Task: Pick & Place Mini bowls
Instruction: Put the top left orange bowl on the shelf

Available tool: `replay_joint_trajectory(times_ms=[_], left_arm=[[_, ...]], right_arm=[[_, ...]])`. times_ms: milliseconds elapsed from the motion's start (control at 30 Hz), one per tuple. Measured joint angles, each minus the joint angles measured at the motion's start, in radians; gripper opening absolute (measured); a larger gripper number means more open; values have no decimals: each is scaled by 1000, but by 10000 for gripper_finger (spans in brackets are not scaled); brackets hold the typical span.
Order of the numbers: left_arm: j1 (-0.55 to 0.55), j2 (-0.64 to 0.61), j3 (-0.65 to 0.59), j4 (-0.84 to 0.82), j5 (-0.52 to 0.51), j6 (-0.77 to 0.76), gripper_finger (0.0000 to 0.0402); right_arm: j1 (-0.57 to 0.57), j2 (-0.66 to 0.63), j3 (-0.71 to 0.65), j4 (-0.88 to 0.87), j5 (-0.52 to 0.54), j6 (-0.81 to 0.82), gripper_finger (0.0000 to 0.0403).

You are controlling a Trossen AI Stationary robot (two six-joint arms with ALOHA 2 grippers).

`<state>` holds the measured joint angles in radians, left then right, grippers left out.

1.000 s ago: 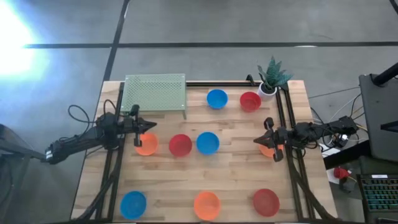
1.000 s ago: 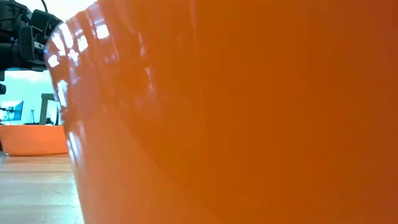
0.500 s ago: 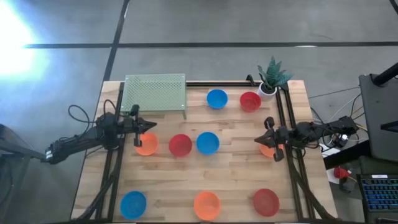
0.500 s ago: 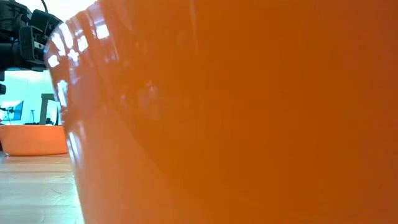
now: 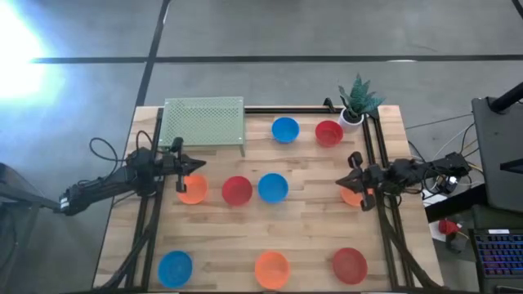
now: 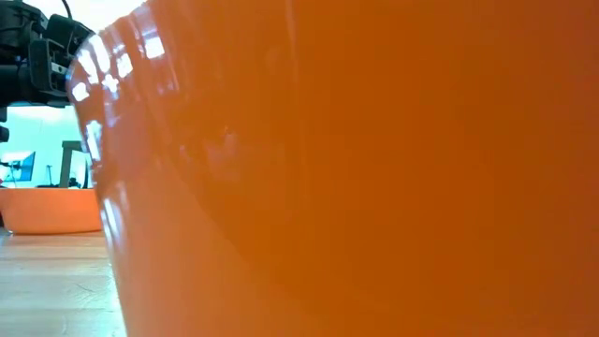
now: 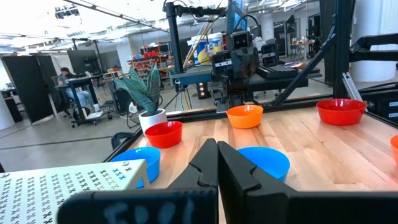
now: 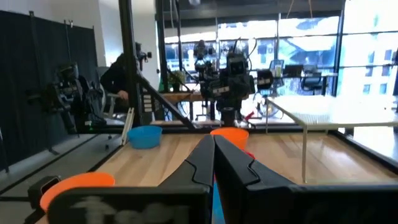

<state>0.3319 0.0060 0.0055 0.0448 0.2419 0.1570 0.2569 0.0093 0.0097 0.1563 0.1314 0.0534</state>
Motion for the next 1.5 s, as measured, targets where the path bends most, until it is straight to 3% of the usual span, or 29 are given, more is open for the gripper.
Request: replay_joint_trajectory(times_ms=[300, 833, 1033, 1167, 1500], left_arm=[[0, 0, 0, 0, 0, 0, 0], [0, 0, 0, 10, 1, -1, 0], [0, 3, 0, 65, -7, -141, 0], [-1, 4, 0, 171, 9, -398, 0], [-1, 16, 67, 214, 42, -445, 0]], right_arm=[[0, 0, 0, 90, 0, -4, 8], [0, 0, 0, 88, 0, -1, 8], [0, 0, 0, 94, 0, -4, 8], [0, 0, 0, 95, 0, -2, 8], [0, 0, 0, 95, 2, -8, 8]])
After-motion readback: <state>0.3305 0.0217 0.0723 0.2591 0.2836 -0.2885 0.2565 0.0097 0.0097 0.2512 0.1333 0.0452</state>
